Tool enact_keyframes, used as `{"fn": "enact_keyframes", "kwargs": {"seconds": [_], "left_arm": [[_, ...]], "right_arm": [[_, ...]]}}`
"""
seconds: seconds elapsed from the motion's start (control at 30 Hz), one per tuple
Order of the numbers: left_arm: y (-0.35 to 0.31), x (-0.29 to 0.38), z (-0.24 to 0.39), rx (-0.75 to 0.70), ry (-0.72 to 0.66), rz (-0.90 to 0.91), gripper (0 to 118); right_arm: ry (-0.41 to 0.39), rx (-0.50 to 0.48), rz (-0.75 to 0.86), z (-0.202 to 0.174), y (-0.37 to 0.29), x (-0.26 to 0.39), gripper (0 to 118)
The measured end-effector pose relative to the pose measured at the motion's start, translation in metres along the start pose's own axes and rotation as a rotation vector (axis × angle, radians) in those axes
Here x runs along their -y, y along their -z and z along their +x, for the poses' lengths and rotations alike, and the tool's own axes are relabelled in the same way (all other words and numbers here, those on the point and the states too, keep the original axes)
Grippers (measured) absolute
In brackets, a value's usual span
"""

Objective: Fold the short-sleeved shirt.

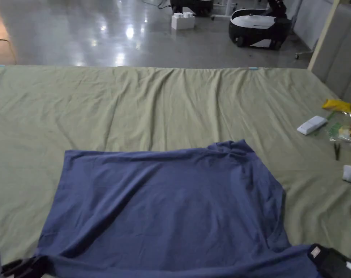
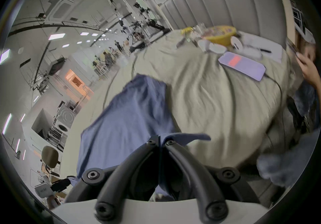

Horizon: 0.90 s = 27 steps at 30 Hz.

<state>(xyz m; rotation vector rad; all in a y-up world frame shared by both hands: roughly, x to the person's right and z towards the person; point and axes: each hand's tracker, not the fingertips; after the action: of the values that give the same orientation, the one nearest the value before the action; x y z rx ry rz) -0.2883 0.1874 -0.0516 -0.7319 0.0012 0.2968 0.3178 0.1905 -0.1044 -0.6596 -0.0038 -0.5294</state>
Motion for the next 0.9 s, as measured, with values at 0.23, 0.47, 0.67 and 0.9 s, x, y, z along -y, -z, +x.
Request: {"fn": "enact_keyframes", "kwargs": {"seconds": [0.23, 0.47, 0.67, 0.9], "left_arm": [[0.081, -0.086, -0.015, -0.012, -0.063, 0.000, 10], [0.179, -0.103, -0.025, -0.121, -0.107, -0.120, 49], [0.154, -0.098, -0.029, -0.119, -0.084, -0.022, 81], [0.008, -0.109, 0.009, -0.077, 0.120, 0.285, 81]], "right_arm": [[-0.082, 0.050, 0.008, -0.058, 0.092, -0.082, 4], [-0.194, 0.136, -0.142, -0.081, 0.202, -0.095, 4], [-0.239, 0.132, -0.147, -0.079, 0.212, -0.099, 79], [-0.356, -0.025, 0.139, -0.100, 0.093, -0.122, 80]]}}
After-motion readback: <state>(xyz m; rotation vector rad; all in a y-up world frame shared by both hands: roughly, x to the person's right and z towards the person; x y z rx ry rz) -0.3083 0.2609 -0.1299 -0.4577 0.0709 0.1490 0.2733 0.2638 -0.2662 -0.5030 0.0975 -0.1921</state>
